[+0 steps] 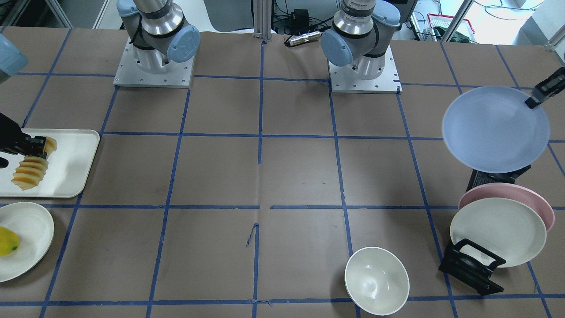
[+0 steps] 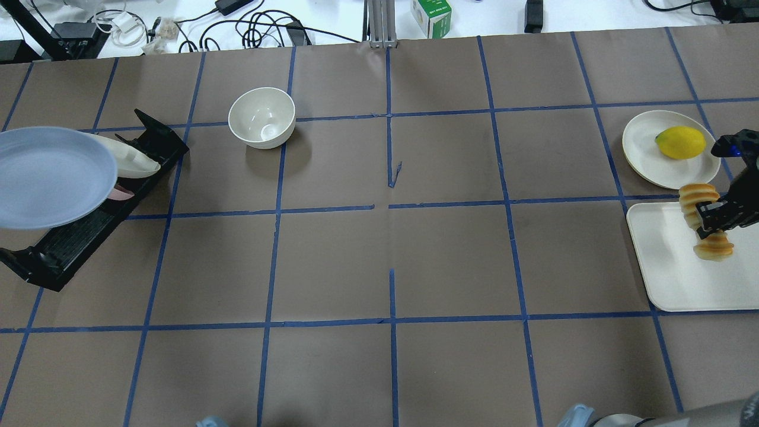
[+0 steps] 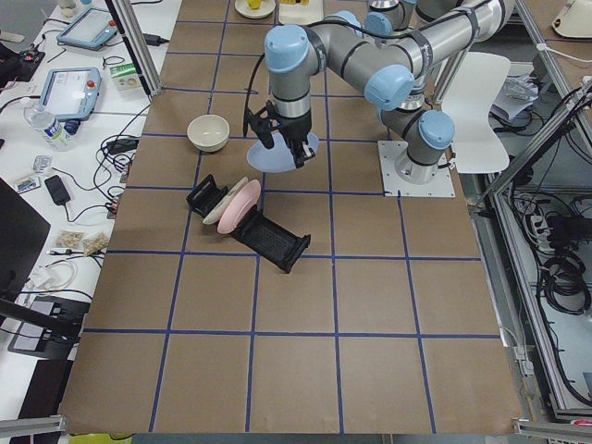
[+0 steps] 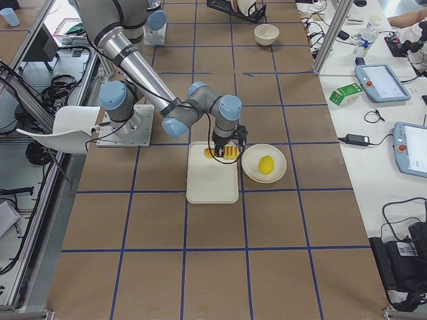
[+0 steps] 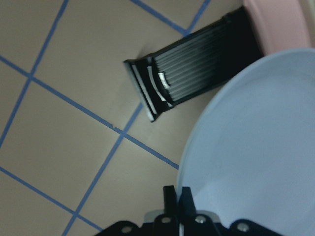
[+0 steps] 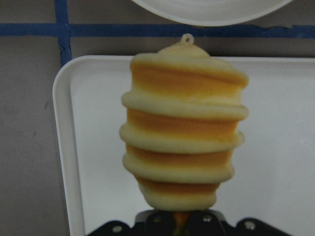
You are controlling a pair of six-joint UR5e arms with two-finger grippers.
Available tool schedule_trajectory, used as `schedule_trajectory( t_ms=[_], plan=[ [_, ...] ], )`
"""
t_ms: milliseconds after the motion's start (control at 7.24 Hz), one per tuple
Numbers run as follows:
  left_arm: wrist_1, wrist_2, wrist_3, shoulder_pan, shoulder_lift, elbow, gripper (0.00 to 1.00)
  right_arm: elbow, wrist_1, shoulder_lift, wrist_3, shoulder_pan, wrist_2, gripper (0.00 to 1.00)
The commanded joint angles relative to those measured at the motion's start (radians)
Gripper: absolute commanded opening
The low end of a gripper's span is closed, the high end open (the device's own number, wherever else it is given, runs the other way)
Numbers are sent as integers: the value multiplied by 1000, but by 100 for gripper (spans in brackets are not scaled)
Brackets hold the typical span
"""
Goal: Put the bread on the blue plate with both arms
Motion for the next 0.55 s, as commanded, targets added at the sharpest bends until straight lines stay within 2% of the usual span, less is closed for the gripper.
schedule_trajectory(
  t_ms=[0, 138, 276, 414],
  plan=[
    [18, -122, -82, -296, -22, 6, 0, -78, 105, -2, 44, 16, 9, 0],
    [60, -188, -90, -383, -55, -29, 0, -133, 160, -3, 50, 55, -3, 0],
    [177, -280, -93, -425, -109, -75, 0, -205, 264, -3, 85, 80, -2, 0],
    [233, -357, -133, -467, -146, -130, 0, -262, 317, 3, 90, 83, -3, 0]
  ],
)
